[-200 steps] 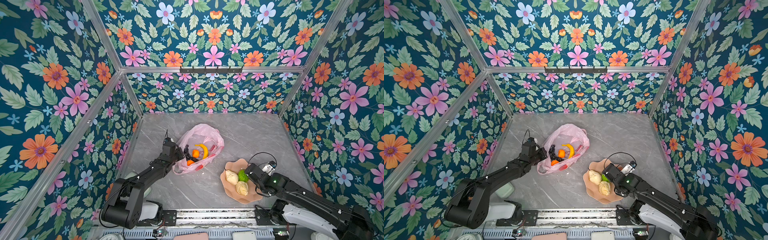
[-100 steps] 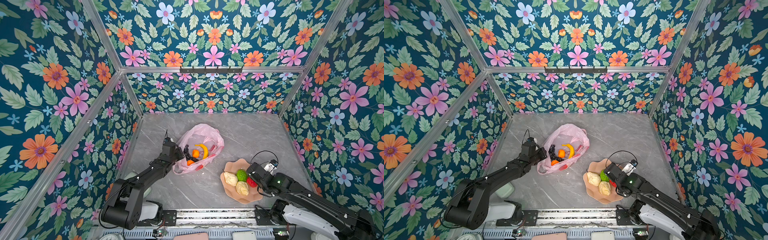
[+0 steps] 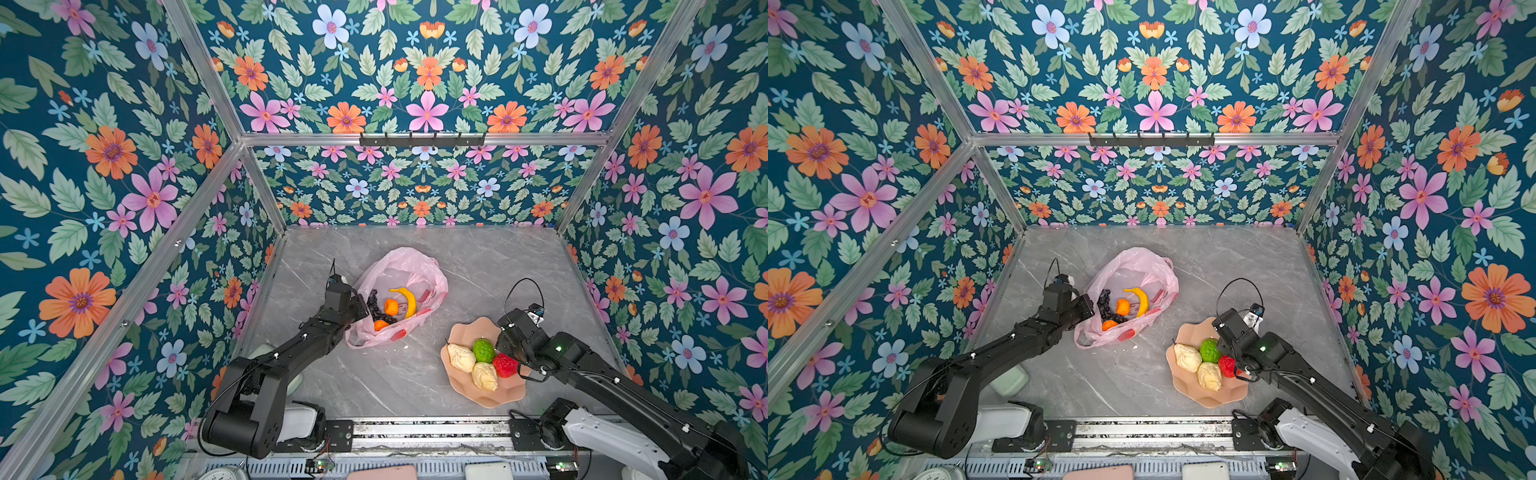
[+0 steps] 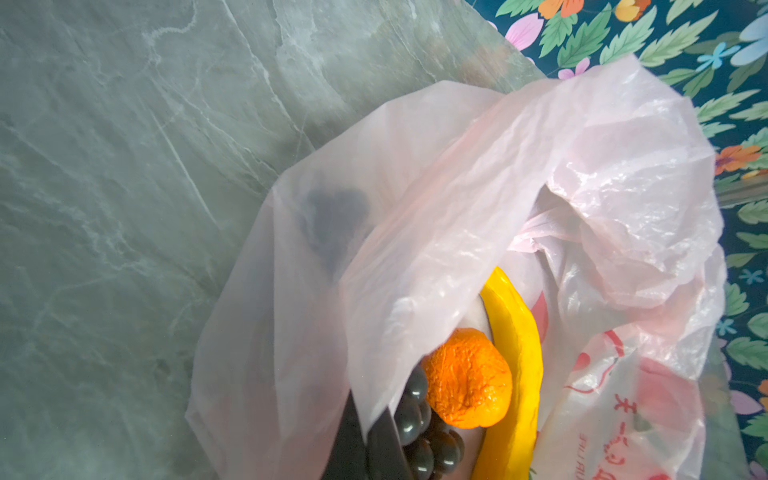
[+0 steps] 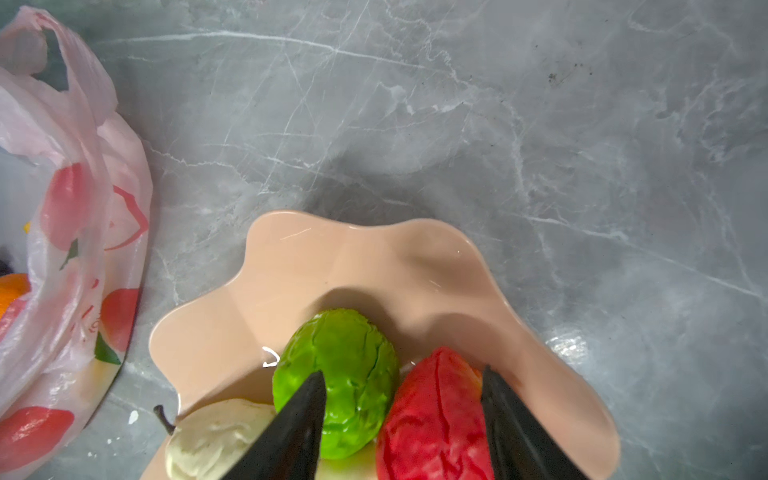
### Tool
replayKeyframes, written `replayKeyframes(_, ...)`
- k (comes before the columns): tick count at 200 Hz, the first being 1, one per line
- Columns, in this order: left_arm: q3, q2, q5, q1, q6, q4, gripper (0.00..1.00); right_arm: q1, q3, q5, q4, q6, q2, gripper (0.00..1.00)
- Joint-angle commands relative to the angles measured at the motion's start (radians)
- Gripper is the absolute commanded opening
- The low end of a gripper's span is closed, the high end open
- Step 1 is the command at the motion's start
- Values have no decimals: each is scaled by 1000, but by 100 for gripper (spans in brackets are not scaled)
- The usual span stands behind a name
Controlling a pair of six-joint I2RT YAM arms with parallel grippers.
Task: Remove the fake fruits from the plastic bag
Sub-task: 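Move the open right gripper back into the bag over the tangerines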
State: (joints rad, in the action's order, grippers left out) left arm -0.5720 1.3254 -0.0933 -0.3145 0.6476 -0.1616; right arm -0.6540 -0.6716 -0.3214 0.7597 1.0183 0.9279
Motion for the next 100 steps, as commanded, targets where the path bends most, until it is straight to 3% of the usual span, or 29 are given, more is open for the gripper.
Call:
replayKeyframes(1,-11,1,-4,1,-6,-3,0,-1,-20,17,-23,-60,13,61)
replayKeyframes(56,-61,1,-23,-14,-8,48,0,-4,-176,82,-102,-236,171,63)
replayKeyframes(100,-112,4,-25,-74,-17,119,0,-71,-319,136,-218,-341,360,66)
